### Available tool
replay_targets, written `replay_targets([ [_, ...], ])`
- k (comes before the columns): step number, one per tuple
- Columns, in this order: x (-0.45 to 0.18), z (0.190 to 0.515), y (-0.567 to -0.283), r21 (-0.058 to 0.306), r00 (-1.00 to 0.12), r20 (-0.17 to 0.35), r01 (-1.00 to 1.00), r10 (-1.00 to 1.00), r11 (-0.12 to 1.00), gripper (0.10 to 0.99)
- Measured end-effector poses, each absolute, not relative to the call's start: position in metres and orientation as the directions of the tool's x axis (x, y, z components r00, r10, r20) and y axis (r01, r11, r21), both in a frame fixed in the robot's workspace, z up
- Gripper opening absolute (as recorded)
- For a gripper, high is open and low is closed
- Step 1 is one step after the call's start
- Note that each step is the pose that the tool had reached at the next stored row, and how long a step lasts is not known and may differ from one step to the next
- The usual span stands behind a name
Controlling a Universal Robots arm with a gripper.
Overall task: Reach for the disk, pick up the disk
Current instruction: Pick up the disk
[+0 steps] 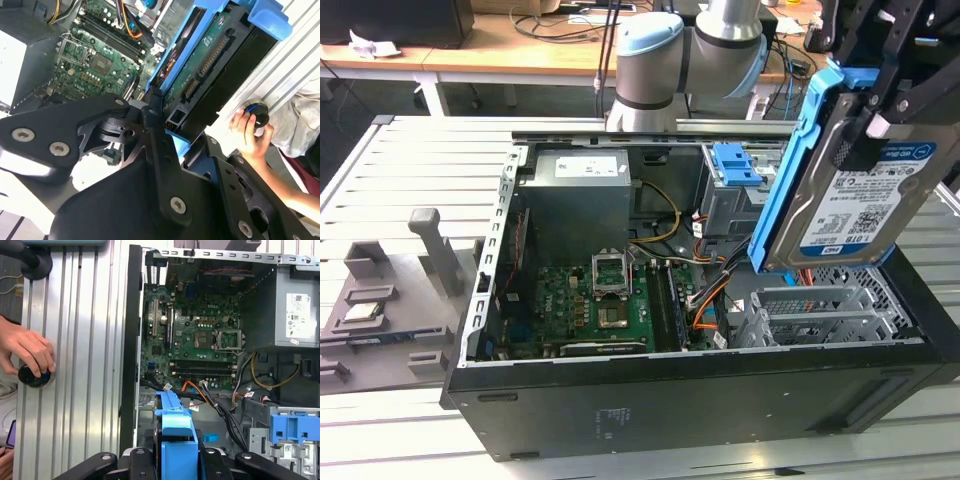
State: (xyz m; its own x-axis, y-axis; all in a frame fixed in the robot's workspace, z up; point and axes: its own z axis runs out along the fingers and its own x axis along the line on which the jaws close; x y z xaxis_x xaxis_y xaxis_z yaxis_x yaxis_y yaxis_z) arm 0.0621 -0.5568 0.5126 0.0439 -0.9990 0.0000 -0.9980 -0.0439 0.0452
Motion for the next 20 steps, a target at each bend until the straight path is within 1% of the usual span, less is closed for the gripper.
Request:
replay_targets([
  [20, 0.078, 0.493, -0.557, 0.045, 0.044, 0.0, -0.998, -0.999, -0.044, 0.369],
])
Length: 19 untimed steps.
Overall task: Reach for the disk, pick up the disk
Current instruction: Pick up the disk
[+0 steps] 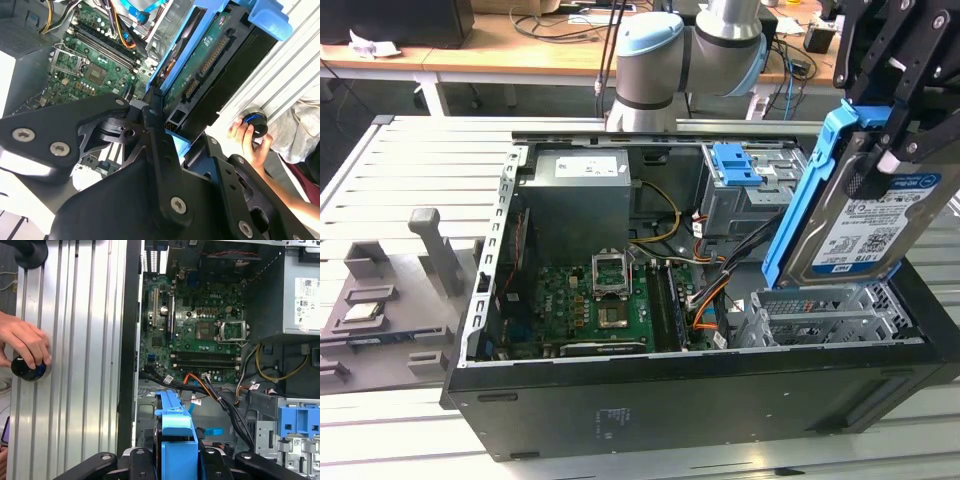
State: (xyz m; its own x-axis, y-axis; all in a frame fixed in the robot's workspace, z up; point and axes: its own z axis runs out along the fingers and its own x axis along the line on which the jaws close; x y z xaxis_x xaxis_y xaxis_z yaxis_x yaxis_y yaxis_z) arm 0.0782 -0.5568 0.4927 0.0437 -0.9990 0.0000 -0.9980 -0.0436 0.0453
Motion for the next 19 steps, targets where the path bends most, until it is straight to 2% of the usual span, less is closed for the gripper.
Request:
replay_targets([
  [19, 0.089, 0.471, -0.557, 0.045, 0.044, 0.001, -0.998, -0.999, -0.044, 0.369],
])
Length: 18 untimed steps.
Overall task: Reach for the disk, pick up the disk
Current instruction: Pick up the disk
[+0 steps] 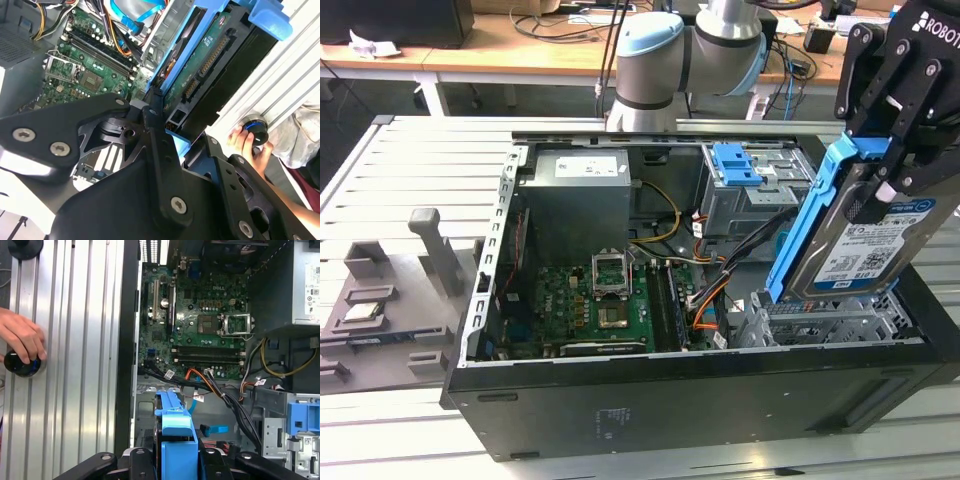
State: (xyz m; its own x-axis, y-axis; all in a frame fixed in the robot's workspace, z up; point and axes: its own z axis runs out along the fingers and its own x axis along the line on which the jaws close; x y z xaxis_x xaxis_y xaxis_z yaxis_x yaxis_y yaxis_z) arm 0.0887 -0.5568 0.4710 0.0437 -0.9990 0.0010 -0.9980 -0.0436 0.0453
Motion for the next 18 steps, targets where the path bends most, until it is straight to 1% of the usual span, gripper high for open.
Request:
replay_targets([
  [18, 0.0932, 0.4611, -0.5568, 0.045, 0.044, 0.001, -0.998, -0.999, -0.044, 0.369],
])
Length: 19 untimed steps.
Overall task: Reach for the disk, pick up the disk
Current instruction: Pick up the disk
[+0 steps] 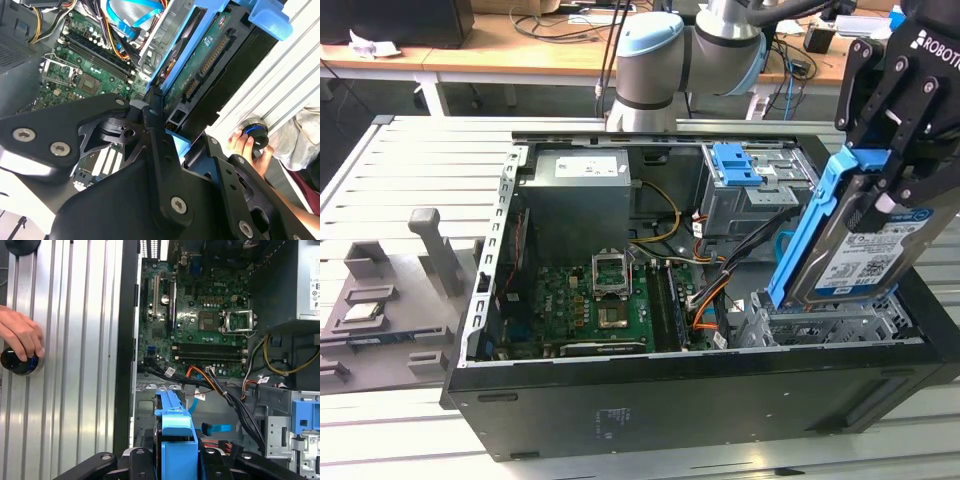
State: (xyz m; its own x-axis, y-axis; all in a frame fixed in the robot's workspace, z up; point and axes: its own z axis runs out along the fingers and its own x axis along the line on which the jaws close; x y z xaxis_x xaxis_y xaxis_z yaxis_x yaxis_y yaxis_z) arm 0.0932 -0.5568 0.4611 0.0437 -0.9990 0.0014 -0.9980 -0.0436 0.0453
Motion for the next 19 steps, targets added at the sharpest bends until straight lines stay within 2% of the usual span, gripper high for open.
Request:
replay_targets([
  [19, 0.0967, 0.4502, -0.5482, 0.045, 0.041, 0.003, -0.998, -0.999, -0.041, 0.369],
])
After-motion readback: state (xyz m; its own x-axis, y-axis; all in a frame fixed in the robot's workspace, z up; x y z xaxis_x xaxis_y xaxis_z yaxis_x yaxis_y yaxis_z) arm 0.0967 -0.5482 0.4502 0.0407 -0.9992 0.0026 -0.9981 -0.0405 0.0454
